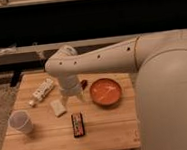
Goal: Push the ceramic bowl across the table
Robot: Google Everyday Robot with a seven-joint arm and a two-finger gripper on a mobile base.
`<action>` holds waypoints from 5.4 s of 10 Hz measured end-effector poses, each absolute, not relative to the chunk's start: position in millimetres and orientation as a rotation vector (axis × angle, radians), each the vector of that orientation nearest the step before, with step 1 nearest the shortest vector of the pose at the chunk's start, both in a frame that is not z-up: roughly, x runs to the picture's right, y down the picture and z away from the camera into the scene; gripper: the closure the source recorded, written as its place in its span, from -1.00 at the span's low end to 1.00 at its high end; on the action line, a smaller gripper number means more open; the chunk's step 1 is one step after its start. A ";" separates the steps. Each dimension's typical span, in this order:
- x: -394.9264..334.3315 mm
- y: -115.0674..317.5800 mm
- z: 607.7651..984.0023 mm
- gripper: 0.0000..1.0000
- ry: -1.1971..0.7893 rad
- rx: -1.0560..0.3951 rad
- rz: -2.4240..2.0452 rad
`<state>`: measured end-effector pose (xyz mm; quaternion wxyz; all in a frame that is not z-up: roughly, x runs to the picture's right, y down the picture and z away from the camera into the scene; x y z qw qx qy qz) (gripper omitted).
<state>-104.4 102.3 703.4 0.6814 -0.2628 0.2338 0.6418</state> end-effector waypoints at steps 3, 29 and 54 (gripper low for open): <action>-104.4 102.2 703.4 -0.30 0.525 -0.590 1.440; 6.3 47.6 799.6 -0.30 0.495 -0.527 1.451; 32.0 64.8 922.3 1.00 0.531 -0.570 1.362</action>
